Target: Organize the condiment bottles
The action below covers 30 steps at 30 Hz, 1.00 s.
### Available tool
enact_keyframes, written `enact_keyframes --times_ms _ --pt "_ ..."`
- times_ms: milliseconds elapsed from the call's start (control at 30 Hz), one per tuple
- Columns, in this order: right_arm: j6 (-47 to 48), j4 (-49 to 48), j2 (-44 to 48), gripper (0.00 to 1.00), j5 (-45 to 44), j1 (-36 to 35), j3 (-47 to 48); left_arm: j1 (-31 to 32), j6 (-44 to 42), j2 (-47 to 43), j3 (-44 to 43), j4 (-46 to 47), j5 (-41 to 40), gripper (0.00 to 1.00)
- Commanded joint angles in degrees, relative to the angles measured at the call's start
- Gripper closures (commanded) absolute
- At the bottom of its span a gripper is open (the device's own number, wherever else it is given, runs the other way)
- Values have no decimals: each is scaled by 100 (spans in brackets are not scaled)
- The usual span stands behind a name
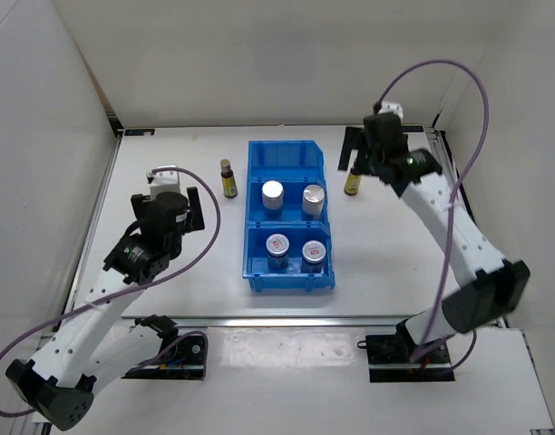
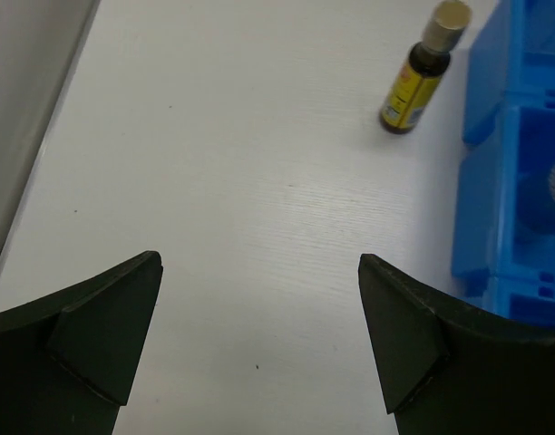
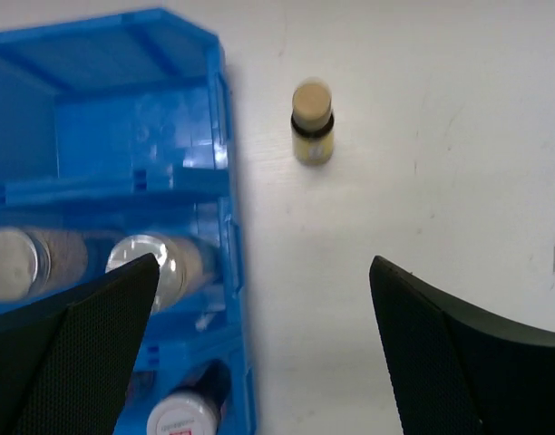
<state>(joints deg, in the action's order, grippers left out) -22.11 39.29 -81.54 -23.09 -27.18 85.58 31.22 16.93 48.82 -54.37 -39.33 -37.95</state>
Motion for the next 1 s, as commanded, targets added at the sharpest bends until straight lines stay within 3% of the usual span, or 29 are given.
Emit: enact_keyframes --times_ms 0,233,400,633,967 --pt "733 527 -913 0 1052 545 1020 -519 -32 206 -232 163 -28 0" --pt "796 684 -2260 4 1535 1030 2302 -573 30 593 -337 110 587 0" --pt "796 747 -3033 18 1588 1214 2779 -573 30 594 -338 110 649 0" --pt "849 800 -3359 22 1474 1268 2833 -573 30 699 -390 110 815 0" --pt "901 685 -3588 41 1360 1373 2833 -573 30 752 -390 110 816 0"
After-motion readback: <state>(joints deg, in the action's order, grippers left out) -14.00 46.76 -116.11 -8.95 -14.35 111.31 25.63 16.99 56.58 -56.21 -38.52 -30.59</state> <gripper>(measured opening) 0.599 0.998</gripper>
